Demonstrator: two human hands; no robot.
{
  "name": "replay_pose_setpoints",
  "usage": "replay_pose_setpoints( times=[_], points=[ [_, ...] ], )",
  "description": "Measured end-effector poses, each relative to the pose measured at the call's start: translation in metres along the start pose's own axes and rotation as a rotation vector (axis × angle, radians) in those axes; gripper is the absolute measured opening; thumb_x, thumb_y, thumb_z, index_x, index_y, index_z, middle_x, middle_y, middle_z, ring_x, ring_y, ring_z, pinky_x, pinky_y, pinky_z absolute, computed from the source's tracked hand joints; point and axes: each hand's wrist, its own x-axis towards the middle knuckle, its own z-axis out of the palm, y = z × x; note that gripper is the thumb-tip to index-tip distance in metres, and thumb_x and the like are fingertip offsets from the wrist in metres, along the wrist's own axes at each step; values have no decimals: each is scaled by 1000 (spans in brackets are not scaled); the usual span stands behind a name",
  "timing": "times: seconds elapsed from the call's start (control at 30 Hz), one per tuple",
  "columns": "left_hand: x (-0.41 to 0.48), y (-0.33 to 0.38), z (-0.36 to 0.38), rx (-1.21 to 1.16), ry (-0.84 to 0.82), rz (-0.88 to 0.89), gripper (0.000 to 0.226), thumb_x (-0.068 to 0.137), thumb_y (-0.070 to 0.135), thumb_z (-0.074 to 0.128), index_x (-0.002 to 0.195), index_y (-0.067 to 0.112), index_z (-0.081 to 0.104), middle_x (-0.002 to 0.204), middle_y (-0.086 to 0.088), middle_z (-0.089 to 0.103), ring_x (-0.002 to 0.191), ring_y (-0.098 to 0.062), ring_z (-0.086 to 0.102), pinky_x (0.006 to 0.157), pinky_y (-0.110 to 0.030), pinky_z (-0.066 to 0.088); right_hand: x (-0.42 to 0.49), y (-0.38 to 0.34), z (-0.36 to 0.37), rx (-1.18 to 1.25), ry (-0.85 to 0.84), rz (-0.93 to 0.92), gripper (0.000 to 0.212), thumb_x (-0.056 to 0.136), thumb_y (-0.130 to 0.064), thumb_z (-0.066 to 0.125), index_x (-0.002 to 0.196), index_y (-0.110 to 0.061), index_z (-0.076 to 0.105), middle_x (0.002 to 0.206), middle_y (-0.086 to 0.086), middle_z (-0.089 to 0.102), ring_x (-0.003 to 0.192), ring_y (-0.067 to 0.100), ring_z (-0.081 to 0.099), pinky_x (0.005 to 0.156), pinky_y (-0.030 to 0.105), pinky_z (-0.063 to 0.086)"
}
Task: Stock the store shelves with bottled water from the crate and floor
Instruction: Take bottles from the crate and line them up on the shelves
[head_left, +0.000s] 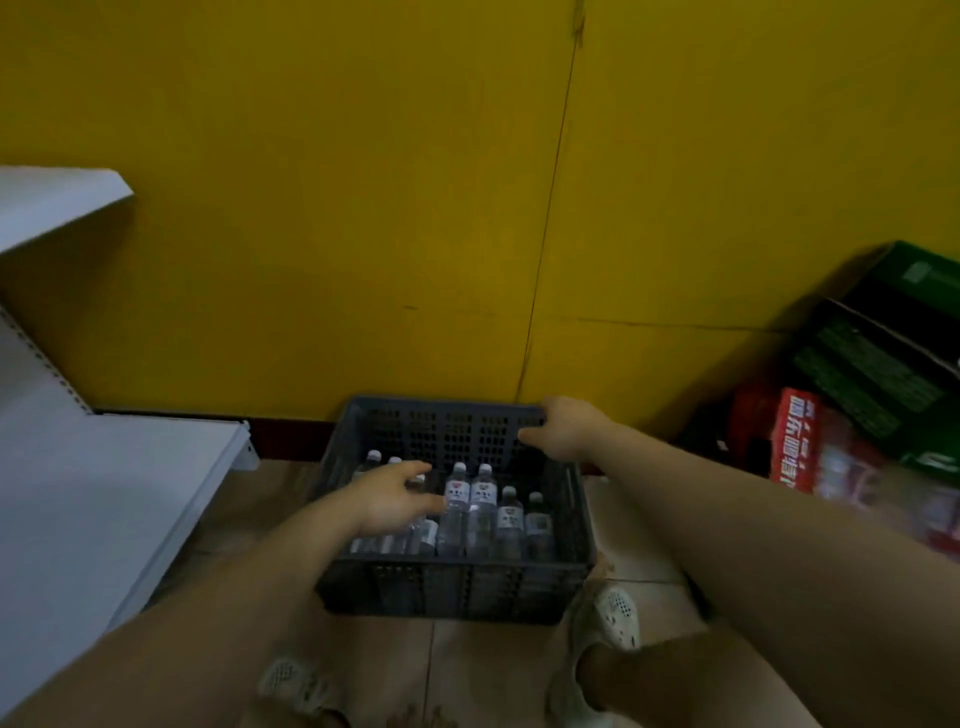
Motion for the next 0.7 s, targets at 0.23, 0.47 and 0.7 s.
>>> replay_pose_setpoints(
  times=[0.23,0.47,0.7],
  points=[
    [95,-30,42,-45,-50,-71,74,85,49,64,149,27,31,156,-1,28,136,-24,38,109,-33,35,85,25,55,103,-153,52,65,100,-42,49,152,-11,24,151,11,39,124,28,51,100,38,46],
    [208,-60,73,-110,-119,-150,73,86,49,64,148,25,33,153,-4,35,135,-24,40,110,-38,35,192,49,126,186,-316,83,50,103,-30,46,136,7,46,124,27,55,107,38,56,89,44,46],
    [309,-94,97,-168,-174,-226,66,90,38,61,147,18,33,149,-6,39,129,-24,45,96,-26,37,297,62,202,271,-338,92,20,97,-34,56,96,-14,55,81,2,55,78,21,56,73,32,46]
  ],
)
